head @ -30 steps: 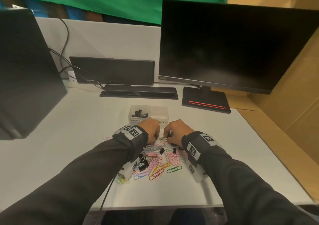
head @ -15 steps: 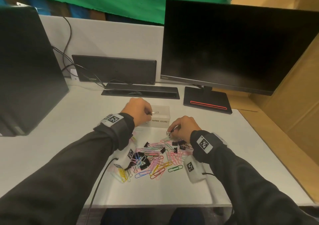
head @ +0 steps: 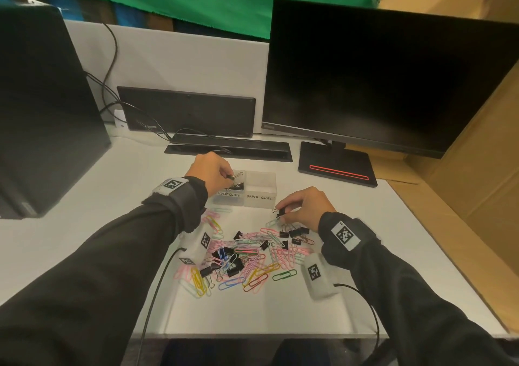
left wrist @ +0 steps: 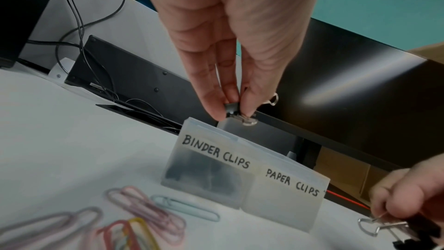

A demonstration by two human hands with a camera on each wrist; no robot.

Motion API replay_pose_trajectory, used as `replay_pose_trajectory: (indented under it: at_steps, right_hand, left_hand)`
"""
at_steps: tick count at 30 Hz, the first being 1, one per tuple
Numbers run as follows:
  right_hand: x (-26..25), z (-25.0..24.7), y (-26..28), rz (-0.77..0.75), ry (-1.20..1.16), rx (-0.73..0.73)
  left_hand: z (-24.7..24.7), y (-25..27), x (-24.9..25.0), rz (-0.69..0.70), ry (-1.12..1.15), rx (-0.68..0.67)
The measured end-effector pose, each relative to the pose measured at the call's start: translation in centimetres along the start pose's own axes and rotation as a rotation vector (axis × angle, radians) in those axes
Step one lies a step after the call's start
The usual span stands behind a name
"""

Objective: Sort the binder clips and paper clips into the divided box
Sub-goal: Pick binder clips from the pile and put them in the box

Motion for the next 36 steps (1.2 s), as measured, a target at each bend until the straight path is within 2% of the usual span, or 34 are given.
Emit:
replay_pose_trajectory:
  at_steps: [12, 19, 24, 27, 31, 33, 36]
  right_hand:
    - [-0.8, -0.1, 0.3, -0.037, 0.154, 0.027]
    - [-1.6, -0.7, 0.0, -0.023, 0.047, 0.126]
    - [-4.2, -0.7, -1.7, -0.072, -0.099, 0.194]
    - [-6.5, 0.3, -3.9, -0.108, -0.151, 0.199]
    - [-9.2, 2.7, -7.0, -0.149, -0.050, 0.170]
    - [-9.7, 4.1, -7.8, -0.159, 0.026, 0.096]
    - [-10.3, 4.6, -7.5, -0.237, 0.200, 0.058]
  left_hand:
    - [0.1, -0.5, -0.2, -0.006, 0.003, 0.012]
    - [0.0, -2.0, 0.3, -0.001, -0.052, 0.043]
    - [2.1, -2.5, -0.4, -0.045, -0.231, -0.110]
    - [1.0, -2.1, -1.2, -0.061, -0.221, -0.072]
    - [-1.2, 0.6, -1.5, 0.015, -0.203, 0.008]
    - [-1.0, 2.4, -1.8, 0.035, -0.237, -0.049]
    - [1.8, 5.1, -1.7, 0.110, -0.319, -0.281]
Point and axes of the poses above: each hand's wrist, its own y-axis away from the middle knuckle, its own z-axis out of the palm, x = y × z, the point moved 8 cm from there along -y, towards the middle knuckle, and after that the axes turned 11 degrees about -z, right-handed, at the moved point
